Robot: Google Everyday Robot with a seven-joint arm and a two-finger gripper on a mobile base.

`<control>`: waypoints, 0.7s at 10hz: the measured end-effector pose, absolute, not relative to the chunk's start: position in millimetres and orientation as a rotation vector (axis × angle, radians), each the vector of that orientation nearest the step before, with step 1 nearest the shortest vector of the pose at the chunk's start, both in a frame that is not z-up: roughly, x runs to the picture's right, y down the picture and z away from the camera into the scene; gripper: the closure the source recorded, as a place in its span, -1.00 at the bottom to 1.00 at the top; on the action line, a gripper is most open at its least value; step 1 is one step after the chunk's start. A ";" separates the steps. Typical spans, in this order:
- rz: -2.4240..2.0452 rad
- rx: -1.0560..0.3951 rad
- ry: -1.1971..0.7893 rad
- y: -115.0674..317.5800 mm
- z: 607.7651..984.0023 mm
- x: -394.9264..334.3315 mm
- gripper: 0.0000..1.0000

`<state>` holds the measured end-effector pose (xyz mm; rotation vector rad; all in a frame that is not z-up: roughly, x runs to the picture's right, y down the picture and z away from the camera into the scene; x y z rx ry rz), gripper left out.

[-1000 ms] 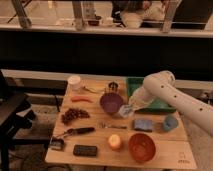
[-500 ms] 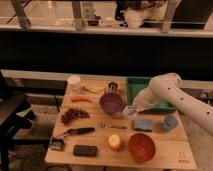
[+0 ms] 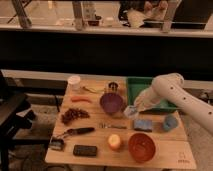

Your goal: Wipe purple bowl with towel

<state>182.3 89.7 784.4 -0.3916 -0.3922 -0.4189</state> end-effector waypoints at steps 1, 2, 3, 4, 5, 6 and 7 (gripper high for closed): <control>-0.443 -0.400 -0.426 87.8 790.7 164.4 0.11; -0.464 -0.414 -0.456 88.9 797.0 152.7 -0.08; -0.478 -0.422 -0.475 89.6 802.1 145.3 -0.22; -0.497 -0.437 -0.500 91.5 809.0 136.8 -0.43; -0.518 -0.450 -0.526 93.2 816.0 128.5 -0.57; -0.543 -0.456 -0.552 93.3 822.4 118.5 -0.59; -0.563 -0.450 -0.576 90.4 828.7 107.1 -0.51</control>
